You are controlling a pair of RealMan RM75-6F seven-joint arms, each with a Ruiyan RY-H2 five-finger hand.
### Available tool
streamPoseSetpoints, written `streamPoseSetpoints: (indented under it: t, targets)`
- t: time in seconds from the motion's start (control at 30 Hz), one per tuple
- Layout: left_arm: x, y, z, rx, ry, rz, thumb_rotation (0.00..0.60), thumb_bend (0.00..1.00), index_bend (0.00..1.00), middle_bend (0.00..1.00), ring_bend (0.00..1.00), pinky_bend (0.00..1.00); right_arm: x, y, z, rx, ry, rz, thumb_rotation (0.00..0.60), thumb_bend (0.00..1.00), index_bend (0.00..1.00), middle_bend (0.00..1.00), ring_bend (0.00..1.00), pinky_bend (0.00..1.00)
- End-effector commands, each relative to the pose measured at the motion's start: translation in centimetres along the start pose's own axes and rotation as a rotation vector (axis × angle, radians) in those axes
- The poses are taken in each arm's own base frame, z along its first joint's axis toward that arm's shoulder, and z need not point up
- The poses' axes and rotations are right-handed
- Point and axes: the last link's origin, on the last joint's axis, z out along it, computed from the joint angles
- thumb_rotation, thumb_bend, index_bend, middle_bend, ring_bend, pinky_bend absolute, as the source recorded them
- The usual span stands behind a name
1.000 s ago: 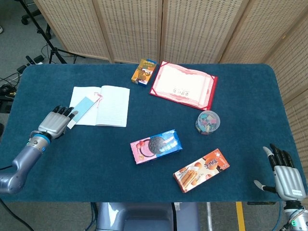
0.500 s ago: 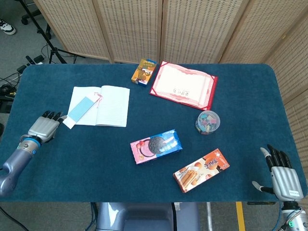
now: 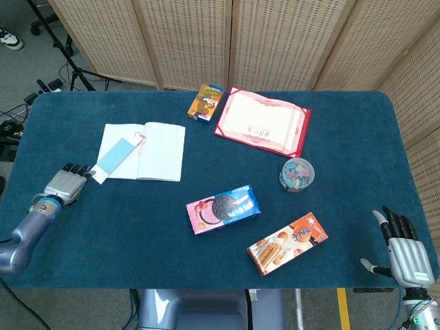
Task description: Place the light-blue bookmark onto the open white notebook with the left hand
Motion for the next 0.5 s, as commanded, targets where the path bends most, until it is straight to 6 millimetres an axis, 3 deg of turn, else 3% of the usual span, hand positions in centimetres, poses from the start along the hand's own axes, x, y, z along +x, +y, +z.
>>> streamPoseSetpoints:
  t: [0.03,0.5]
  targets:
    - [-0.1,0.1,0.2,0.002,-0.014,0.003,0.6,1.0,0.02,0.0,0.0,0.0,0.0,0.0,0.0,0.001,0.0,0.0,0.6,0.1,0.0,0.0,0.0,0.0]
    - [-0.3,1.3,0.9,0.012,-0.061,0.03,0.6,1.0,0.02,0.0,0.0,0.0,0.0,0.0,-0.1,0.003,0.0,0.002,0.6,0.1,0.0,0.0,0.0,0.0]
